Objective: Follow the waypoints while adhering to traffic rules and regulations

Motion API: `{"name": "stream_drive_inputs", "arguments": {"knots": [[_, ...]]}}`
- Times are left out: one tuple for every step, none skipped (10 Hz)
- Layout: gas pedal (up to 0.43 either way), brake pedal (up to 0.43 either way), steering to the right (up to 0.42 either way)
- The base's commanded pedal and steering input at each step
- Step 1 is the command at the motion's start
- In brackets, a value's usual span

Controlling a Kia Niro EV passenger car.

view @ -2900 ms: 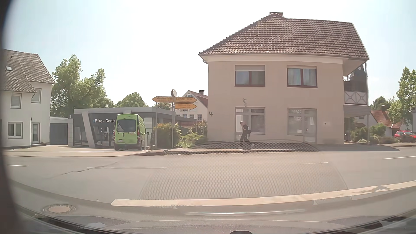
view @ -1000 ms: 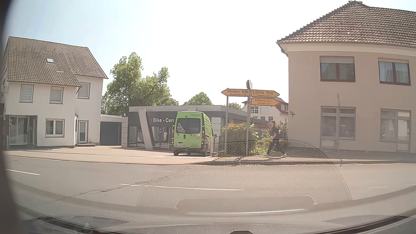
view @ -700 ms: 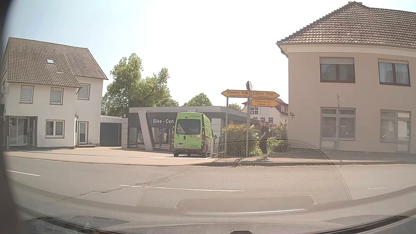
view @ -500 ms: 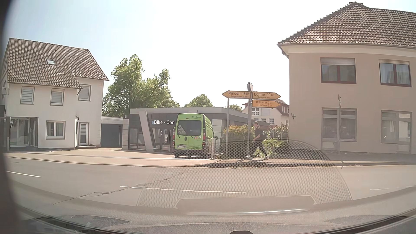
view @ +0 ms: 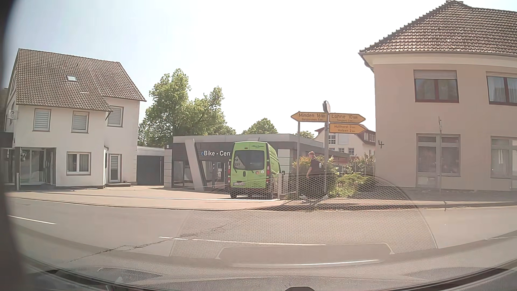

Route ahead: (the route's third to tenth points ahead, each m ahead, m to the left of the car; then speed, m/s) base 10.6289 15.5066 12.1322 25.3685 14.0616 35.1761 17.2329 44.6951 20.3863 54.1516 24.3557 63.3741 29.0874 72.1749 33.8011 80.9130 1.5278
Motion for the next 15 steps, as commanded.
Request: {"name": "stream_drive_inputs", "arguments": {"knots": [[0.378,0.0,-0.541],[0.39,0.0,-0.571],[0.39,0.0,-0.587],[0.39,0.0,-0.588],[0.39,0.0,-0.588],[0.39,0.0,-0.585],[0.39,0.0,-0.582],[0.39,0.0,-0.577],[0.39,0.0,-0.569],[0.39,0.0,-0.561],[0.39,0.0,-0.555],[0.378,0.0,-0.54],[0.378,0.0,-0.521],[0.378,0.0,-0.506],[0.378,0.0,-0.491]]}}
